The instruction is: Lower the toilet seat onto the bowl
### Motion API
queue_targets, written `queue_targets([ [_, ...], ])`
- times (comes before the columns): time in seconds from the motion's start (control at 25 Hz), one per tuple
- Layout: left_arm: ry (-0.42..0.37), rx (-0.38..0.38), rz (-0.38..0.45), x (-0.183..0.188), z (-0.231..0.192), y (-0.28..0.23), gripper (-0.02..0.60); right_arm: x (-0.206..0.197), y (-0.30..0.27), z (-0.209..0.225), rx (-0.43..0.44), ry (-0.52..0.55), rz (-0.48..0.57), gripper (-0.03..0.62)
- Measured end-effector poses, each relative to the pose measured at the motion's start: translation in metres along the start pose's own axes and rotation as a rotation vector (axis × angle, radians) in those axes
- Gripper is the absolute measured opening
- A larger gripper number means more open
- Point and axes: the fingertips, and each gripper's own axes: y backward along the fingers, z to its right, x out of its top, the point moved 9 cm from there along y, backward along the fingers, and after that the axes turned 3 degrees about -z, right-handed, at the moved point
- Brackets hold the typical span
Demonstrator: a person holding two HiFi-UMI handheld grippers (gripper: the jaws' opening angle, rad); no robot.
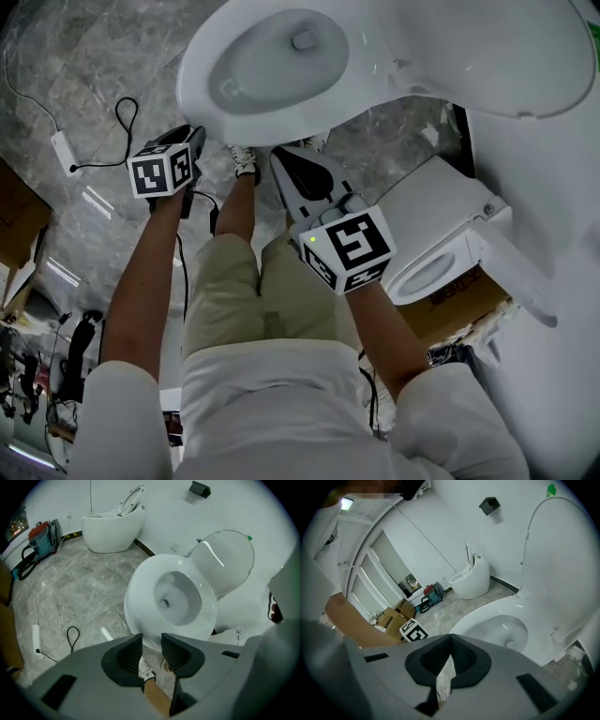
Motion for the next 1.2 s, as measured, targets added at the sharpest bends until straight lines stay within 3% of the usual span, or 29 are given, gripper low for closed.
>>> queue_targets([
  [0.12,0.021,0.003,-0.043,0.003,-0.006,-0.012,0.132,-0.002,0.000,0.003,-0.003,0.003,-0.014,-0.002],
  [0.44,-0.018,-0.042,-0.110,0.009,-0.007,-0.012,0.134,0.012,0.000,0.003,-0.020,0.024,-0.030,-0.002],
  [0.68,-0.007,-0.011,-0.091,0.015,-0.014,0.008,0.132,0.032,0.010,-0.010,-0.036,0.057,0.000,-0.002],
  [0.8,-0.039,0.029,-0.037,0.023,-0.013,0.032,0.099,0.044,0.020,-0.019,-0.041,0.073,0.014,-0.002],
  [0.96,-0.158,0.051,0.055,0.041,0.013,0.072,0.012,0.066,0.046,-0.033,-0.048,0.056,0.053,-0.002],
  [1.2,-0.325,0.032,0.248,0.086,0.078,0.146,0.006,0.113,0.101,-0.050,-0.106,0.133,0.129,-0.002],
])
